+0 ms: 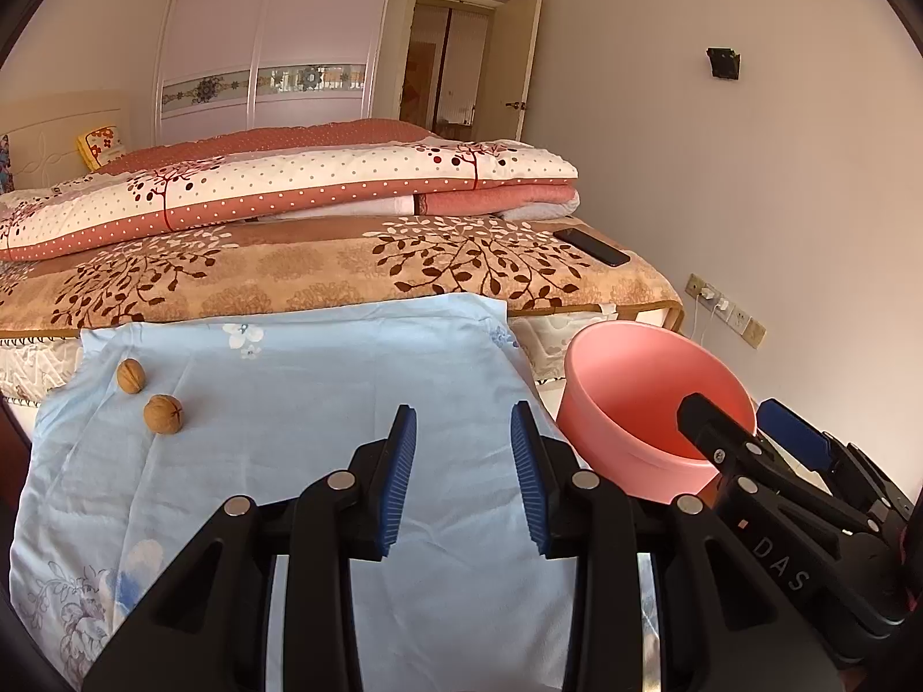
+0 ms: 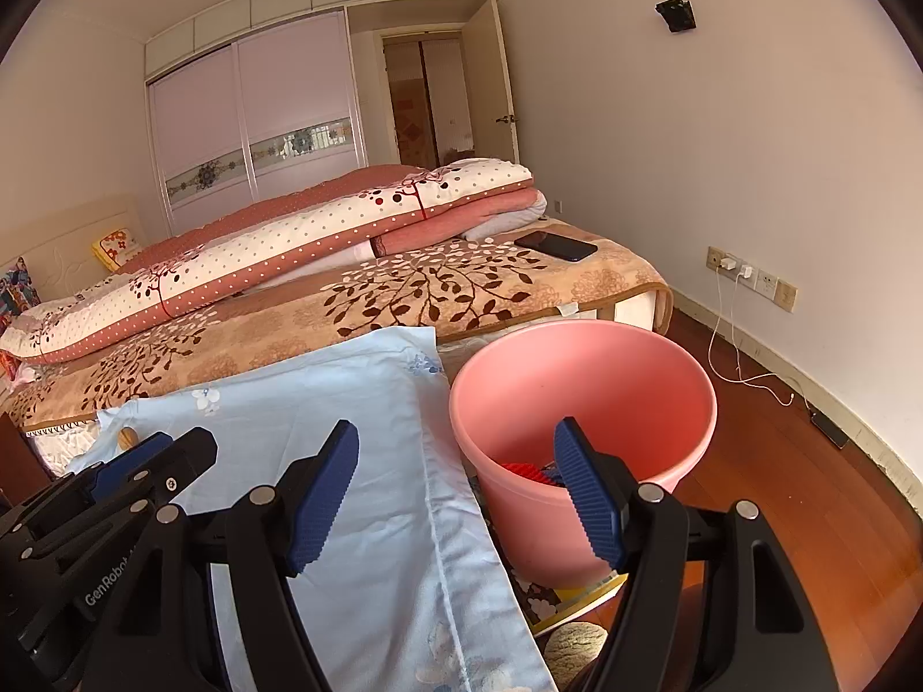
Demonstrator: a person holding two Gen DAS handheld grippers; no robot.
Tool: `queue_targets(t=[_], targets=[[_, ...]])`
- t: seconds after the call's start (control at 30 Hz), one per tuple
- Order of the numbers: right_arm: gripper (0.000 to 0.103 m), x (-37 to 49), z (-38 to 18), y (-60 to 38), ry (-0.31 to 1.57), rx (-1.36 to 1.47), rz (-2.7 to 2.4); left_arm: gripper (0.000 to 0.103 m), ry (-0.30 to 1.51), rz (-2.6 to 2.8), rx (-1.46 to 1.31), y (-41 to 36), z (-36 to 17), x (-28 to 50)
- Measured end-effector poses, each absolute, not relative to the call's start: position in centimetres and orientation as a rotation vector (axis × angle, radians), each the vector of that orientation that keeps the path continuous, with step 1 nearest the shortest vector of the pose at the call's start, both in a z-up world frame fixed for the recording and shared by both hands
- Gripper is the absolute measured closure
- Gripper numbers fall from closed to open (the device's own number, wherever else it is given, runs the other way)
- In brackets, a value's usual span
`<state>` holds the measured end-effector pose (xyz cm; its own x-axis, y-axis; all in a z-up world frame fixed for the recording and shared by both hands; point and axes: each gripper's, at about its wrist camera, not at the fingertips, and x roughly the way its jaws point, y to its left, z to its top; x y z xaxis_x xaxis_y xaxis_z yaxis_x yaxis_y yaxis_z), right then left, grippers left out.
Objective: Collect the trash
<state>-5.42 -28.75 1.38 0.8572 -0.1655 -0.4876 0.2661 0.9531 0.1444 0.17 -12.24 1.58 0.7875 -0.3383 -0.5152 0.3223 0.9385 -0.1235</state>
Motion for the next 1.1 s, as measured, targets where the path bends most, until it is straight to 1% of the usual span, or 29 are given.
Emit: queue_targets(t=[1.1], targets=[[0.034,-6.5,2.4,-27.5,0.441,0.162,-0.217,0.069,0.561,-0.355,-0.031,-12.2,1.6,0.0]])
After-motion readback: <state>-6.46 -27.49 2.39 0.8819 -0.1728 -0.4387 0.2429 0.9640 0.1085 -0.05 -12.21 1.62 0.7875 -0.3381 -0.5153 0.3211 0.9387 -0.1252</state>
